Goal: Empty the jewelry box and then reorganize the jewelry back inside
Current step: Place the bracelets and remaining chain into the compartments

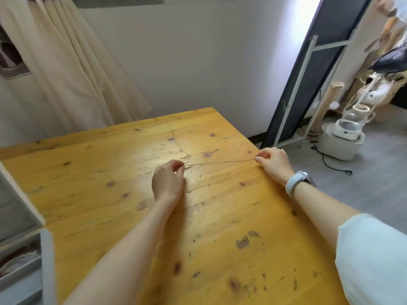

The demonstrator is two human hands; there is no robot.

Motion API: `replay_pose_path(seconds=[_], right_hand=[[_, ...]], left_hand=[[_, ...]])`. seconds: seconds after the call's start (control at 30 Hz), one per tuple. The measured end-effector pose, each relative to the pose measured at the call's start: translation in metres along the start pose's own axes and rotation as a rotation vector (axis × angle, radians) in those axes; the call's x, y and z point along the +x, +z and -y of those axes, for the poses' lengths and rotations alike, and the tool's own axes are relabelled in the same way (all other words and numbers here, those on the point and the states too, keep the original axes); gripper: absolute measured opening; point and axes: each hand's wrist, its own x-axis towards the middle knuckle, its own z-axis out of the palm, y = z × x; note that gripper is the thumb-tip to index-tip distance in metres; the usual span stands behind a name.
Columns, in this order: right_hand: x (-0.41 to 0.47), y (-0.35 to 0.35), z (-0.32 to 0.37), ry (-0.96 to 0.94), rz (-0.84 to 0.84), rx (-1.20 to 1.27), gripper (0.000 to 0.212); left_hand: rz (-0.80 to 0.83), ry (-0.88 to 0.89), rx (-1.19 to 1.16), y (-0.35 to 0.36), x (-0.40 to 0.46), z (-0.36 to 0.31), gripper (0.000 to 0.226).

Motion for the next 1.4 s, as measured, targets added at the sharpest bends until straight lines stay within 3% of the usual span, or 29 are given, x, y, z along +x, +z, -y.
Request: replay_pose_path(seconds=[0.17,0.4,0.57,0.73,0.87,0.97,1.17,1.3,1.4], right_hand=[[0.019,0.015,-0.008,0.036,-0.029,-0.103,0.026],[0.008,0.009,-0.013,0.004,0.005,-0.064,0.042],[-0.044,-0.01,-0.009,-0.139,-0.059,0.038,0.033],[-0.135,-0.027,0.007,-0.261,0.336,0.114,0.02],[-0.212,-0.04,0.005,-0.299,0.533,0.215,0.011],[-0.252,-0.047,-0.011,-0.384,0.632,0.098,0.013],[-0.269,-0.04,-0.026,-0.553,0.489,-0.053,0.01],[-0.249,-0.026,-0.023,-0.52,0.268,-0.101,0.004],[-0.218,-0.024,-0.015,-0.405,0.195,-0.008,0.006]], left_hand=[[0.0,0.137,0.322,0.016,0.003,0.018,0.024],[0.03,0.183,0.356,0.012,-0.005,0.015,0.035],[0.041,0.28,0.313,-0.006,-0.055,0.003,0.047],[0.205,0.35,0.356,-0.018,-0.144,0.001,0.043],[0.267,0.36,0.441,-0.023,-0.205,0.006,0.045],[0.273,0.399,0.528,-0.027,-0.235,0.01,0.049],[0.313,0.368,0.517,-0.031,-0.239,0.007,0.044],[0.285,0.356,0.482,-0.029,-0.235,0.003,0.037],[0.276,0.445,0.403,-0.018,-0.218,-0.005,0.034]])
